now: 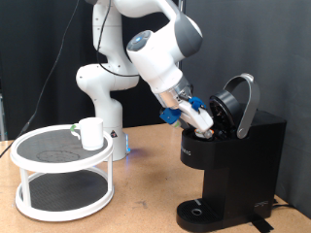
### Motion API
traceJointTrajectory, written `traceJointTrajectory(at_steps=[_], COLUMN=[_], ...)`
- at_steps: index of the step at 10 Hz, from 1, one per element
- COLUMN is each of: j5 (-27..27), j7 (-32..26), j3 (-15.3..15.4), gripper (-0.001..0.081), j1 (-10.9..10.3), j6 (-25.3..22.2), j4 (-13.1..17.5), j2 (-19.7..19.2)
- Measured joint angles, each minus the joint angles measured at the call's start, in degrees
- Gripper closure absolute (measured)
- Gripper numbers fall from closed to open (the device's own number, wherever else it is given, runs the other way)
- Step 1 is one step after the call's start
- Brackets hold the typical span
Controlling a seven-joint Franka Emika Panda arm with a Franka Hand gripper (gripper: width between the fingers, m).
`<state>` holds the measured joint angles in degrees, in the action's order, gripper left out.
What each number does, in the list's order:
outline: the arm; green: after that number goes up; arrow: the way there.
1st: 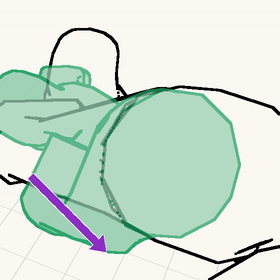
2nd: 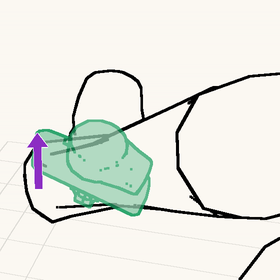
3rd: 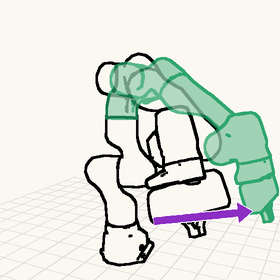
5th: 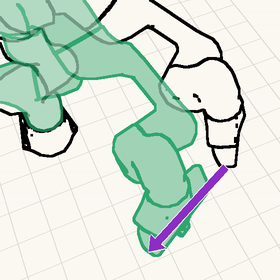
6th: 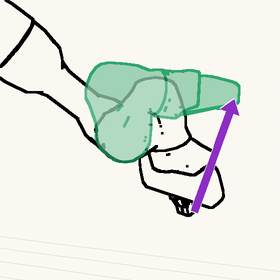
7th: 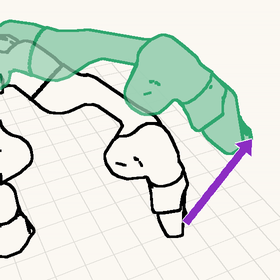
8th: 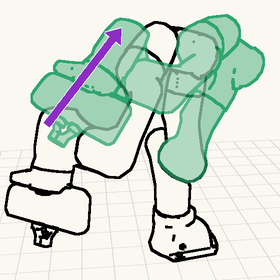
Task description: Make a cup of coffee with the keurig machine
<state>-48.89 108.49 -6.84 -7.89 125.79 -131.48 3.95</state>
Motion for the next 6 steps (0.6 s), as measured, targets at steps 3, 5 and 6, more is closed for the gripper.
traceJointTrajectory(at_steps=[3, 5, 6], j5=[-1.76, -3.33, -5.84], j7=[-2.08, -2.94, -4.51], j3=[-1.93, -1.96, -2.3], gripper=[0.0072, 0.0072, 0.0072], j1=[1.27, 1.28, 1.36], j6=[-4.97, -4.8, -4.8], j4=[-0.04, -0.09, -0.09], j2=[3.96, 3.78, 4.21])
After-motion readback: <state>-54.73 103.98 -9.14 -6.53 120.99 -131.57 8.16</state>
